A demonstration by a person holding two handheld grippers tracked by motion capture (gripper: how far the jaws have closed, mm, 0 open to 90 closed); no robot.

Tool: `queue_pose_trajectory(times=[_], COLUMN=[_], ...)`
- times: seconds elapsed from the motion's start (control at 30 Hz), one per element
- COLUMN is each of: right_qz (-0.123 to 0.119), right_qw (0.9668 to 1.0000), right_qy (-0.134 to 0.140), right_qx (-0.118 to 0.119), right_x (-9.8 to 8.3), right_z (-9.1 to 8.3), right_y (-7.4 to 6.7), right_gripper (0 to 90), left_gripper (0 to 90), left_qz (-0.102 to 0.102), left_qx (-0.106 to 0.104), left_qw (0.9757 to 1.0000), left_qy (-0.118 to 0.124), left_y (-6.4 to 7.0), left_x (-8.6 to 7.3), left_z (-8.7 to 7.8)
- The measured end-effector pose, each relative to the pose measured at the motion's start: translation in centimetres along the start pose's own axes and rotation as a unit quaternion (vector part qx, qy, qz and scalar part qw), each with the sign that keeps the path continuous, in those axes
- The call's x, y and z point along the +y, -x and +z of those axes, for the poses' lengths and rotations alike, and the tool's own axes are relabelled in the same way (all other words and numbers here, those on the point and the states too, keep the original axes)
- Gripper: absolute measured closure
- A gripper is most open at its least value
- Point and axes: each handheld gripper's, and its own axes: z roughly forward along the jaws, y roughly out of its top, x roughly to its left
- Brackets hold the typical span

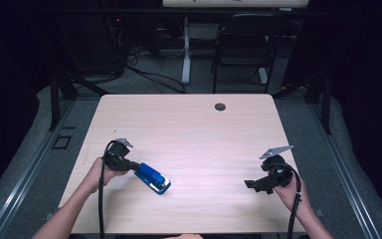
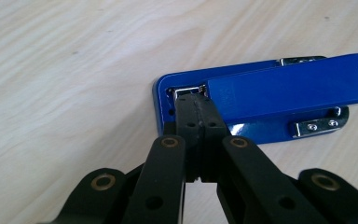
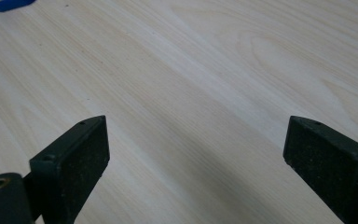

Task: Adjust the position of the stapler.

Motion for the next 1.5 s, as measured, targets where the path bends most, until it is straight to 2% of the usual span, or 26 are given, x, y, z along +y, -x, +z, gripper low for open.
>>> queue_pose_trajectory(times=[0.03,0.1,0.13,0.17,0.27,0.33,0.37,0.47,0.7,0.8,0.83,0.97,1.1,1.13,1.2,1.23,1.33,1.4,1.5], right_qz=[-0.003,-0.006,-0.005,-0.01,-0.012,-0.013,-0.017,-0.017,-0.029,-0.05,-0.05,-0.077,-0.1,-0.105,-0.116,-0.117,-0.126,-0.133,-0.139], right_qw=[1.0,0.9999,0.9999,0.9999,0.9997,0.9995,0.9994,0.9992,0.9984,0.9972,0.9972,0.994,0.9897,0.9889,0.9869,0.987,0.9852,0.9829,0.9811], right_qy=[-0.005,0.005,0.009,0.008,0.006,0.005,0.001,0.002,-0.002,-0.004,-0.004,0.006,-0.009,-0.012,-0.023,-0.022,-0.031,-0.041,-0.053], right_qx=[0.004,0.007,0.01,0.012,0.021,0.028,0.03,0.036,0.049,0.055,0.055,0.077,0.103,0.105,0.109,0.108,0.112,0.12,0.124], right_x=[0.1,0.3,0.4,0.5,0.8,1.0,1.1,1.4,2.2,2.8,2.8,3.8,4.6,4.8,5.1,5.1,5.4,5.5,5.4], right_z=[0.0,0.1,0.2,0.2,0.6,0.8,0.9,1.2,2.0,2.5,2.5,3.4,5.0,5.4,6.2,6.6,7.7,8.1,8.2], right_y=[-0.1,-0.6,-0.8,-0.9,-1.6,-2.0,-2.1,-2.7,-4.2,-5.8,-5.8,-8.2,-10.4,-11.0,-11.9,-12.4,-13.3,-13.6,-13.9], right_gripper=[6.6,7.4,7.7,7.8,8.0,8.1,8.2,8.9,11.7,12.6,12.6,16.7,21.2,22.4,25.2,26.2,31.9,42.3,47.7], left_gripper=[90.0,90.0,90.0,90.0,90.0,90.0,90.0,90.0,90.0,90.0,90.0,90.0,90.0,90.0,90.0,90.0,90.0,90.0,90.0], left_qz=[0.006,0.013,0.015,0.018,0.021,0.024,0.025,0.025,0.026,0.025,0.025,0.026,0.03,0.028,0.028,0.028,0.032,0.029,0.029], left_qx=[-0.001,-0.007,-0.002,-0.011,-0.019,-0.021,-0.012,-0.027,-0.03,-0.036,-0.036,-0.047,-0.048,-0.042,-0.051,-0.054,-0.058,-0.066,-0.06], left_qw=[1.0,0.9999,0.9999,0.9997,0.9996,0.9994,0.9996,0.9992,0.9991,0.9989,0.9989,0.9985,0.9983,0.9986,0.9982,0.998,0.9977,0.9973,0.9977], left_qy=[-0.002,-0.005,-0.004,-0.007,-0.009,-0.01,-0.01,-0.012,-0.013,-0.015,-0.015,-0.015,-0.016,-0.016,-0.016,-0.017,-0.017,-0.017,-0.018], left_y=[0.3,1.0,1.4,1.7,2.4,2.9,3.2,3.4,3.8,4.2,4.2,4.8,5.6,5.8,6.1,6.2,6.6,6.8,7.0], left_x=[0.2,0.5,0.7,0.8,1.2,1.4,1.5,1.7,1.8,2.0,2.0,2.2,2.5,2.6,2.7,2.7,2.9,2.9,3.0], left_z=[0.2,0.5,0.7,0.9,1.3,1.5,1.6,1.8,2.0,2.2,2.2,2.5,2.9,3.0,3.1,3.2,3.4,3.6,3.6])
